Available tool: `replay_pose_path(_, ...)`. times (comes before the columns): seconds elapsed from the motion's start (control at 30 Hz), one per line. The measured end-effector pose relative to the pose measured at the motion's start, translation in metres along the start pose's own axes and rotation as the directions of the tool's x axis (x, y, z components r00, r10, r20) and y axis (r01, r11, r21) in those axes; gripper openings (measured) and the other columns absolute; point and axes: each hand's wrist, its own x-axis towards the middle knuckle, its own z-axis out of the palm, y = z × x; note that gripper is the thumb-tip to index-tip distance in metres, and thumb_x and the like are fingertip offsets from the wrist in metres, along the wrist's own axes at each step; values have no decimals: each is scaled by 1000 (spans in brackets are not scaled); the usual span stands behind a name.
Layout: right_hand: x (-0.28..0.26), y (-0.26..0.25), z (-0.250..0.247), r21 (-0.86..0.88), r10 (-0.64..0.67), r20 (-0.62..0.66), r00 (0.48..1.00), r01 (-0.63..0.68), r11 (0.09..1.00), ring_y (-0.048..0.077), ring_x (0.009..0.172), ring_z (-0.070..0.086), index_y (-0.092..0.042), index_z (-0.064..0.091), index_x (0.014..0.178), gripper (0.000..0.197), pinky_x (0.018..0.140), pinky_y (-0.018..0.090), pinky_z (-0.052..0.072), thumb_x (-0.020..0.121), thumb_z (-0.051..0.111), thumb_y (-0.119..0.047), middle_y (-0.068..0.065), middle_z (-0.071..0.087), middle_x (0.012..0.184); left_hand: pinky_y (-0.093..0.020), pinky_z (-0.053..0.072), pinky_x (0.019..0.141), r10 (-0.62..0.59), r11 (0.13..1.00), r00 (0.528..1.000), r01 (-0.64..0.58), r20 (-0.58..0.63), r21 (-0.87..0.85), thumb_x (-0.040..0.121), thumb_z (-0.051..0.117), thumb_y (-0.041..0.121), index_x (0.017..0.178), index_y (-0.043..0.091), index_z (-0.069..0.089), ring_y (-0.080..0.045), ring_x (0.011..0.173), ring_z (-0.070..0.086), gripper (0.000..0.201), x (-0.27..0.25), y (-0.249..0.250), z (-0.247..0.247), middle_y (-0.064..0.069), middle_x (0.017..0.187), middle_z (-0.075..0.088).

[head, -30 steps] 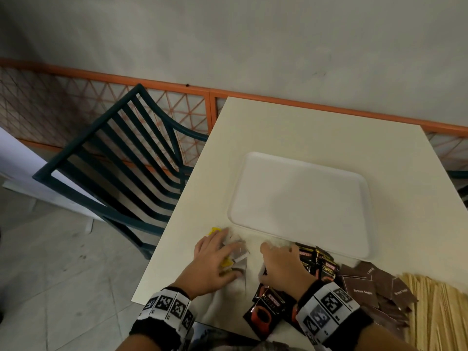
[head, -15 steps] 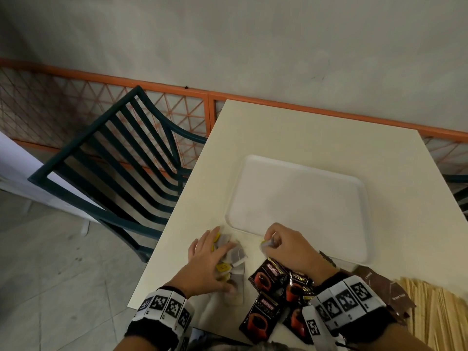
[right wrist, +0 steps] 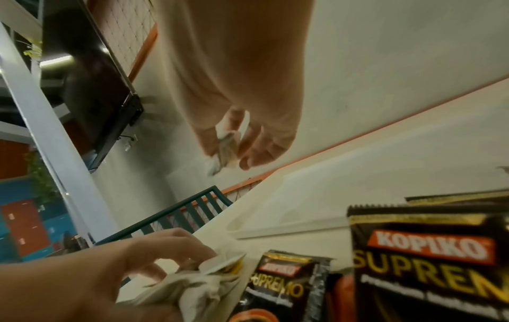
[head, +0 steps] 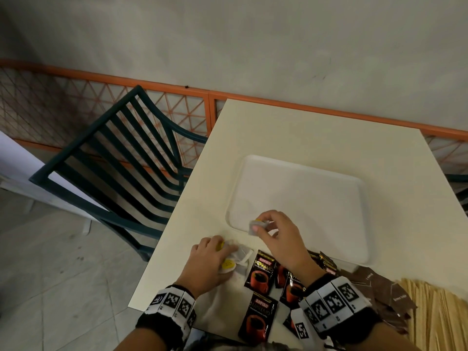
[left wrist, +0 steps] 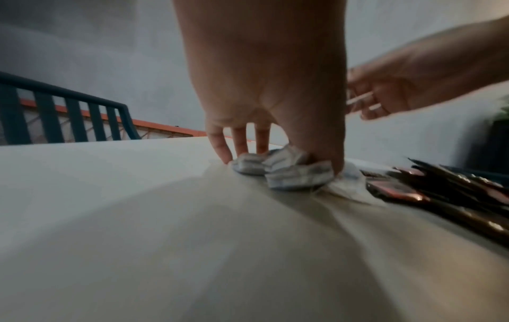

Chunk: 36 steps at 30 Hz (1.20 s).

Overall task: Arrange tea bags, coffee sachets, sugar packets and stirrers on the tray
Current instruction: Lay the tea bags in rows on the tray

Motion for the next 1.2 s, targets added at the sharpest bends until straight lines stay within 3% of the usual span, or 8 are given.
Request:
replay_pose_path(0.17,2,-4,-1,148,74,-115,991,-57,987,2,71,57,-25,50,83,14,61,8,44,85,64,-23,-9,58,87,-28,54,51,61,997,993,-65,-100,-33,59,77,42,107,32,56,-20,71,64,53,3,-3,6,1,94,65)
replay_pose_path(0.27,-1,2,1,164,123,-58,991,-112,980,6,71,57,-24,46,80,18,58,10,44,85,63,-22,-1,59,87,-28,53,74,-25,968,988,-15,-156,-251,83,58,33,115,25,58,-22,85,61,33,4,-6,3,-1,105,62)
replay_pose_path(0.37,-5,9,6,136,107,32,994,-110,985,15,80,60,-21,42,84,16,62,13,44,90,57,-19,6,62,98,-3,37,76,-177,828,973,66,-147,-557,89,58,15,113,17,62,-5,87,56,25,3,-5,-13,1,100,61)
replay_pose_path(0.5,-9,13,18,-42,-14,191,982,23,999,13,94,56,-22,50,119,30,73,7,40,95,40,-8,-2,55,108,-11,43,55,-332,497,943,171,-4,-851,92,53,10,88,27,63,-2,59,54,19,-4,-9,-25,5,70,63)
replay_pose_path(0.67,-15,19,45,-325,-60,383,922,195,925,19,118,38,-18,41,136,40,97,20,32,97,41,-27,5,41,125,-32,48,68,-422,149,884,284,199,-947,95,50,15,96,8,60,-22,78,58,13,-10,-19,-25,-10,85,63)
replay_pose_path(0.87,-23,16,63,-572,2,569,822,395,719,26,122,32,-16,41,132,55,103,38,32,84,53,-43,9,37,132,-33,46,69,-456,25,850,306,262,-952,94,48,13,103,-2,55,-27,81,56,19,-23,-27,-20,-18,88,62)
replay_pose_path(1.07,-19,15,64,-458,-39,535,844,328,826,24,112,42,-13,54,120,33,95,34,41,90,42,-4,10,47,119,-23,50,55,-406,-174,842,310,355,-935,93,50,15,110,8,60,-19,73,65,21,-30,-28,-21,-11,97,69)
replay_pose_path(1.2,-10,3,53,-270,-36,361,932,142,952,17,103,50,-15,56,118,30,89,19,42,90,48,-9,6,50,115,-23,53,54,-349,-286,844,319,408,-904,94,49,15,118,4,58,-15,67,68,28,-32,-26,-25,-11,96,69)
